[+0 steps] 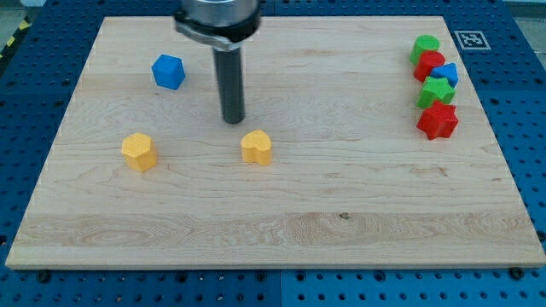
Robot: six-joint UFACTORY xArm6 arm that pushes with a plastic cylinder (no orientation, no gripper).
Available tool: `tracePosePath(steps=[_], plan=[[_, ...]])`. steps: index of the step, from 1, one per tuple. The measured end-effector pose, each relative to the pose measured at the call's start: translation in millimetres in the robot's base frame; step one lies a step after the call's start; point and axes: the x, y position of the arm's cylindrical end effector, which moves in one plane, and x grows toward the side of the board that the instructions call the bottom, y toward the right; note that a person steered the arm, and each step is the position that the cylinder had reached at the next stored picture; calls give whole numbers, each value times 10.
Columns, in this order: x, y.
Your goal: Move the yellow heart diagonally left to the red star
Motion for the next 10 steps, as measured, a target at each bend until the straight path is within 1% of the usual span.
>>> tracePosePath(steps=[1,2,3,4,5,6,7,8,9,10], plan=[[285,-31],[450,232],[450,585],[509,410],[675,470],[703,1193],[702,2089],[675,2088],[915,1639],[1239,1666]])
